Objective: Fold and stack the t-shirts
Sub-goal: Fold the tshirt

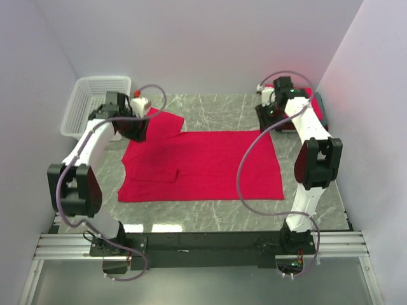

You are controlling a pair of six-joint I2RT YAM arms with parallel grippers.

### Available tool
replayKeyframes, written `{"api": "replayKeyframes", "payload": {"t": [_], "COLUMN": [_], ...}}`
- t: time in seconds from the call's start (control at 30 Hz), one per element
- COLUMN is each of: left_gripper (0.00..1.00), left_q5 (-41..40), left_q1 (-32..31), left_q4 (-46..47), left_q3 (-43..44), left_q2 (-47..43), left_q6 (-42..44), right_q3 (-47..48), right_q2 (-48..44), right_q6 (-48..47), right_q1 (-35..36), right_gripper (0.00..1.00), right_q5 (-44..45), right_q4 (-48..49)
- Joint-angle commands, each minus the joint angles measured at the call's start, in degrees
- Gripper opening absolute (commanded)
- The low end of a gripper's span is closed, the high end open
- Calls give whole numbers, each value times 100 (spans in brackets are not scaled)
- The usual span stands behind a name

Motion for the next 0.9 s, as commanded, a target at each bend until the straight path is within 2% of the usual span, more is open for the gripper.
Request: {"api": "replayKeyframes", "payload": {"t": [0.0,0.07,0.17,0.43,0.57,0.87], "left_gripper": [59,59,59,59,59,59], "left_q5": [489,639,727,613,596,692], "left_q1": [190,234,304,322,322,322], "left_q4": [162,56,144,311,302,294], "left_q3": [817,1299,1573,1750,1750,1741], "left_q2": [696,1090,1373,1594,1664,1848], "left_q6": [-120,-182,-314,-455,-446,-437], "right_q3": [764,1264,1538,1645,1425,1478], "right_q2": [671,1093,1445,2061,2052,2289], "right_q6": [237,324,430,922,1019,1045], "right_q1": [-250,-321,-330,-365,-391,-488], "right_gripper": [52,50,45,34,34,36], "right_q5": [23,41,119,603,682,718], "right_q4": [149,158,472,1133,1511,1520]}}
